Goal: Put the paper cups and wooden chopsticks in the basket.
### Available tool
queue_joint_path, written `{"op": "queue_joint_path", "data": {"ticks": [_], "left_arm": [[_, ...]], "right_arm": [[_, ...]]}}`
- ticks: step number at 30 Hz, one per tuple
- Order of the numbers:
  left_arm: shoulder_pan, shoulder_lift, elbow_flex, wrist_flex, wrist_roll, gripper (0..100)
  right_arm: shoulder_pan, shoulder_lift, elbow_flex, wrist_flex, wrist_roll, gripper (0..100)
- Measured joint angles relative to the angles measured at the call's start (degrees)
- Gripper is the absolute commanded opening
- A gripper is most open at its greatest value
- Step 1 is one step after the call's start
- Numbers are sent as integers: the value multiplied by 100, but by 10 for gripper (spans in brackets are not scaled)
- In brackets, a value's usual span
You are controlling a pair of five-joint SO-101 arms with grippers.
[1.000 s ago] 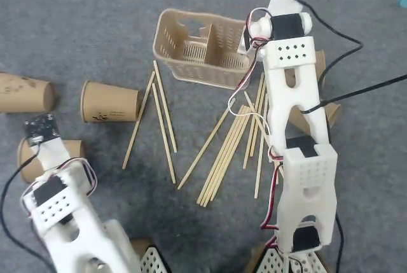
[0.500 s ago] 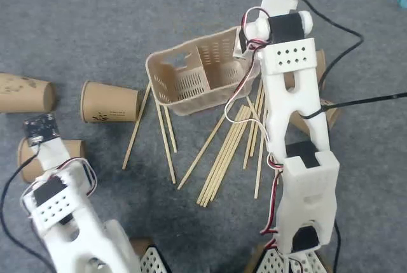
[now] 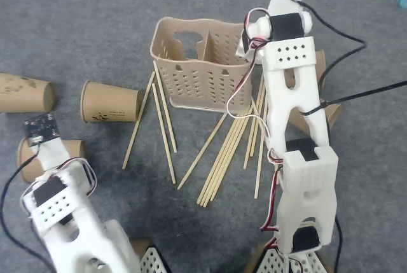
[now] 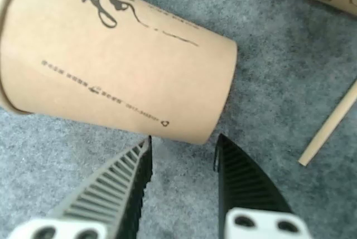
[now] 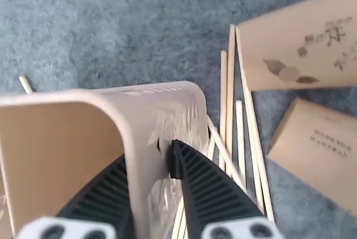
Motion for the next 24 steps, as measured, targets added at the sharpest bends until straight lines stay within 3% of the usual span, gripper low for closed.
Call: {"op": "queue_joint_path", "data": {"ticks": [6,11,18,24], "left_arm": [[0,0,0,0,0,181],[0,0,0,0,0,181],[0,0,0,0,0,181],[0,0,0,0,0,181]], "right_arm": [[-26,62,0,-519,624,9],[0,185,0,-527,281,16],[18,431,-18,-422,44,196],[-26,343,-9,-334,97,218]]}}
